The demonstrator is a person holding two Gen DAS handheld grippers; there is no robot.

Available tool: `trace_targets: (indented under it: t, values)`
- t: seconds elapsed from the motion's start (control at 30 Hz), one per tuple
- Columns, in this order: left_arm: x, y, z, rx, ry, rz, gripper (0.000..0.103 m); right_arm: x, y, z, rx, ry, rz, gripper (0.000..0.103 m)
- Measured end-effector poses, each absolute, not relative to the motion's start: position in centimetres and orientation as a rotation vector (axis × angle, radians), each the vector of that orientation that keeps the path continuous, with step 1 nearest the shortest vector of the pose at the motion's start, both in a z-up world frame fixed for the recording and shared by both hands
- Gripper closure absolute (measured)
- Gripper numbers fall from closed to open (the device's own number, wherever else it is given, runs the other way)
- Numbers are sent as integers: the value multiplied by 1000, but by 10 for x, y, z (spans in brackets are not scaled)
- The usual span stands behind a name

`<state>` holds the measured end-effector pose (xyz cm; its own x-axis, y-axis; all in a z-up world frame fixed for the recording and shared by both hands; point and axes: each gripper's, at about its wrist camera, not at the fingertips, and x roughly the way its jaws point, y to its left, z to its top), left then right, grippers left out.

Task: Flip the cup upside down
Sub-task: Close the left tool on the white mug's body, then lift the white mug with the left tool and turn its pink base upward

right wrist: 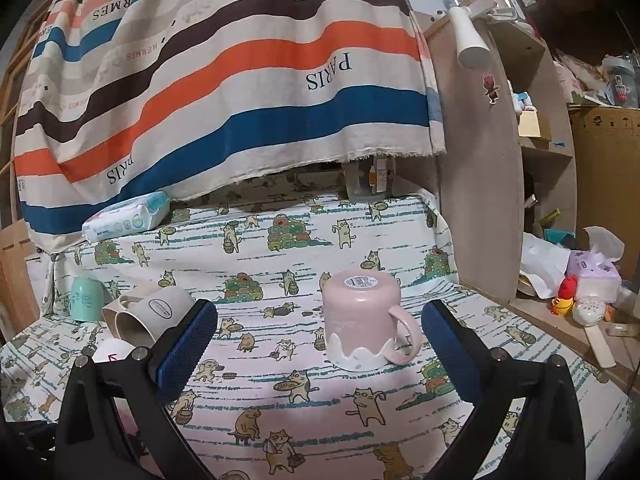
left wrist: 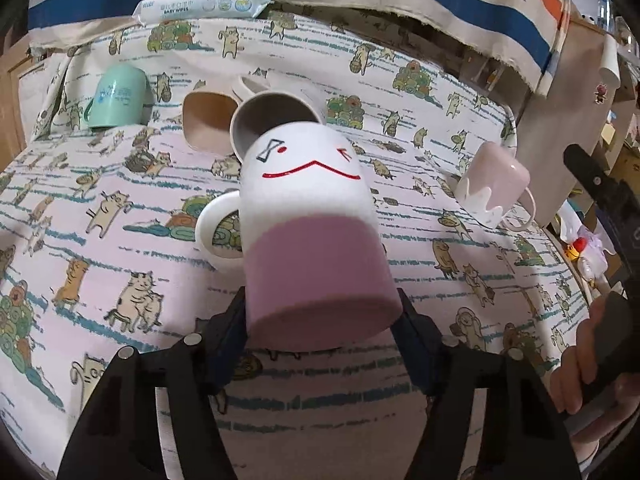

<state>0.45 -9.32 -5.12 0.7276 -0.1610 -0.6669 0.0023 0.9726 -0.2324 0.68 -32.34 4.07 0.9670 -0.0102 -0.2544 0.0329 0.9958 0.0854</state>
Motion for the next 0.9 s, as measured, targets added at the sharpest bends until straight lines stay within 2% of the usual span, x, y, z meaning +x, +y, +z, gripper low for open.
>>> trace_targets:
  t: [0.3, 0.63, 0.9]
  values:
    - [0, -89, -21, -166, 669, -115, 39, 14, -316, 41, 38, 265, -81, 0]
    - [32, -79, 5, -146, 680, -181, 39, 20, -309, 46, 1, 173, -193, 0]
    - [56, -77, 14, -116, 701, -196, 39, 46, -313, 33, 58, 350, -15, 0]
